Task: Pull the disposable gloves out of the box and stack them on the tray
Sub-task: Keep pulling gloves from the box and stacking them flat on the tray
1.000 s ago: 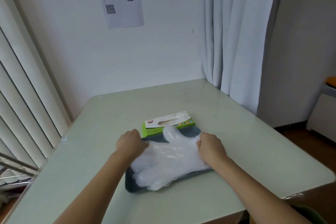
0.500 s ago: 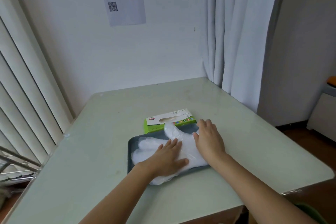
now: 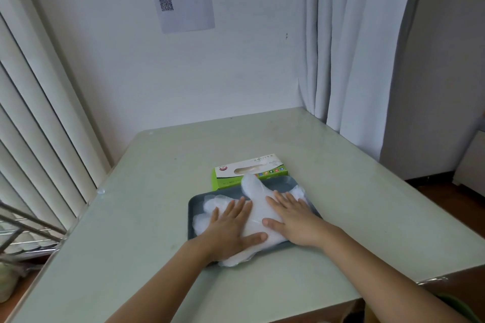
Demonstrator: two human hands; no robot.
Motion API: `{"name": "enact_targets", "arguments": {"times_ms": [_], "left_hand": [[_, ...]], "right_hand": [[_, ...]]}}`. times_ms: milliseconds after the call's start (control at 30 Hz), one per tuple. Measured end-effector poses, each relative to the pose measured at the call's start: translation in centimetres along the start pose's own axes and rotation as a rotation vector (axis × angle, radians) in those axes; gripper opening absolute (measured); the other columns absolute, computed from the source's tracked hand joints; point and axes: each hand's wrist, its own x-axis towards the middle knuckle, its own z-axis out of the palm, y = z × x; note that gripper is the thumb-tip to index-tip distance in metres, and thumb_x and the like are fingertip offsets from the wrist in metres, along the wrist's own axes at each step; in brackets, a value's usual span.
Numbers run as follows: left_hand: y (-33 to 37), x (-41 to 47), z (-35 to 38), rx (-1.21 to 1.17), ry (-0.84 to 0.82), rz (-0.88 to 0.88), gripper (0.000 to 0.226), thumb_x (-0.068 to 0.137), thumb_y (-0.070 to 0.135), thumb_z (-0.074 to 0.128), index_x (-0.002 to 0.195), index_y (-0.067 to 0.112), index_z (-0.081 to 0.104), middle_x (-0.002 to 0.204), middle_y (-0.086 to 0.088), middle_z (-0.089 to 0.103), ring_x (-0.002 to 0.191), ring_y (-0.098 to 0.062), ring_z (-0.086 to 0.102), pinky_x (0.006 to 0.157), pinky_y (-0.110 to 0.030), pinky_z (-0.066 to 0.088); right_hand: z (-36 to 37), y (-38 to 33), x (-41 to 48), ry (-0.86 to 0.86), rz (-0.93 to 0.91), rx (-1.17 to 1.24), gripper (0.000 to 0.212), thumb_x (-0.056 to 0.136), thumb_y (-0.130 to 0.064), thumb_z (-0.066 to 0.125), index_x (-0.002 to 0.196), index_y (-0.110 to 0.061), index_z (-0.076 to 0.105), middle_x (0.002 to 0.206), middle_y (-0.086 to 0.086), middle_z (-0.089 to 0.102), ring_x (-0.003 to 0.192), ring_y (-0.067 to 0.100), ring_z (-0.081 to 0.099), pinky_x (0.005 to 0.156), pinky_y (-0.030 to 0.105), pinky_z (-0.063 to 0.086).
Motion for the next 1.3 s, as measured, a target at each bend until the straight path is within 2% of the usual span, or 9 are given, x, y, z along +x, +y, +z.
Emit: {"name": "enact_targets", "arguments": {"times_ms": [267,367,467,533,633,700,833,1067,1300], "left_hand": [[-2.3,-1.1,-0.8,0.067,-0.103,-0.128,0.125,0.050,0.095,0.009,0.151,0.027,-0.018,0.158,-0.001,-0.026,0.147,-0.023,-0.019,0.117,-0.051,-0.008],[-2.5,-1.4,-1.4,0.135,-0.113,-0.183,0.113,0.066,0.091,0.023,0.152,0.028,-0.014,0.160,-0.004,-0.018,0.148,-0.032,-0.009,0.119,-0.051,-0.003],[-2.9,-1.8,-3.0,0.140,-0.158,-0.210,0.104,0.076,0.084,0.038,0.154,0.029,-0.004,0.162,-0.002,-0.002,0.147,-0.031,0.010,0.119,-0.047,0.006],[-3.3,-2.0,-4.7,0.051,-0.172,-0.214,0.092,0.079,0.078,0.045,0.152,0.031,0.014,0.158,0.001,0.025,0.139,-0.025,0.033,0.114,-0.037,0.022],[-4.1,-1.2,-7.2,-0.049,-0.020,-0.175,0.069,0.088,0.064,0.049,0.146,0.030,0.033,0.144,0.003,0.048,0.128,-0.019,0.047,0.102,-0.029,0.035],[-5.4,0.4,-8.0,-0.094,0.106,-0.201,0.073,0.090,0.060,0.051,0.149,0.024,0.030,0.150,0.000,0.041,0.135,-0.020,0.040,0.107,-0.030,0.031],[-7.6,4.8,-8.0,-0.274,0.213,-0.137,0.054,0.097,0.043,0.049,0.147,0.026,0.036,0.153,0.003,0.036,0.139,-0.016,0.034,0.109,-0.025,0.024],[-8.8,10.0,-5.8,-0.474,0.163,-0.105,0.056,0.098,0.042,0.048,0.149,0.031,0.029,0.160,0.007,0.015,0.145,-0.013,0.022,0.114,-0.025,0.014],[-9.4,10.9,-4.2,-0.582,0.248,-0.071,0.054,0.097,0.040,0.051,0.146,0.029,0.034,0.150,0.006,0.032,0.133,-0.010,0.037,0.115,-0.034,0.027]], "right_hand": [[0.2,0.1,0.5,-0.053,0.010,-0.003,0.081,0.093,-0.067,0.028,0.152,-0.027,-0.010,0.158,0.000,-0.021,0.146,0.022,-0.019,0.119,0.044,-0.006],[-0.4,-0.1,0.4,-0.050,-0.005,0.006,0.081,0.092,-0.066,0.031,0.153,-0.027,-0.005,0.160,0.001,-0.016,0.147,0.023,-0.014,0.119,0.042,-0.002],[-1.6,0.0,0.5,0.004,-0.042,0.028,0.072,0.092,-0.059,0.043,0.149,-0.019,0.025,0.153,0.005,0.024,0.143,0.023,0.020,0.110,0.032,0.020],[-2.7,0.2,1.3,0.115,-0.075,0.073,0.055,0.091,-0.054,0.050,0.127,-0.013,0.052,0.126,0.005,0.053,0.119,0.021,0.048,0.095,0.031,0.037],[-4.7,0.9,3.7,0.292,-0.146,0.139,0.033,0.090,-0.035,0.057,0.102,-0.006,0.065,0.103,0.011,0.063,0.099,0.025,0.058,0.088,0.036,0.045],[-6.1,1.2,6.0,0.333,-0.192,0.132,0.019,0.091,-0.021,0.057,0.105,-0.013,0.069,0.110,0.006,0.061,0.104,0.021,0.057,0.092,0.032,0.042],[-7.6,1.2,11.3,0.283,-0.252,0.086,0.031,0.093,-0.004,0.050,0.110,-0.021,0.070,0.121,0.005,0.054,0.113,0.022,0.052,0.097,0.032,0.039],[-7.1,0.0,15.8,0.049,-0.375,-0.041,0.030,0.097,-0.037,0.048,0.122,-0.030,0.065,0.150,0.007,0.035,0.140,0.023,0.022,0.114,0.031,0.019],[-5.7,0.9,17.3,0.249,-0.463,0.084,0.016,0.091,-0.026,0.064,0.094,-0.018,0.078,0.134,-0.003,0.053,0.130,0.011,0.034,0.104,0.019,0.024]]}}
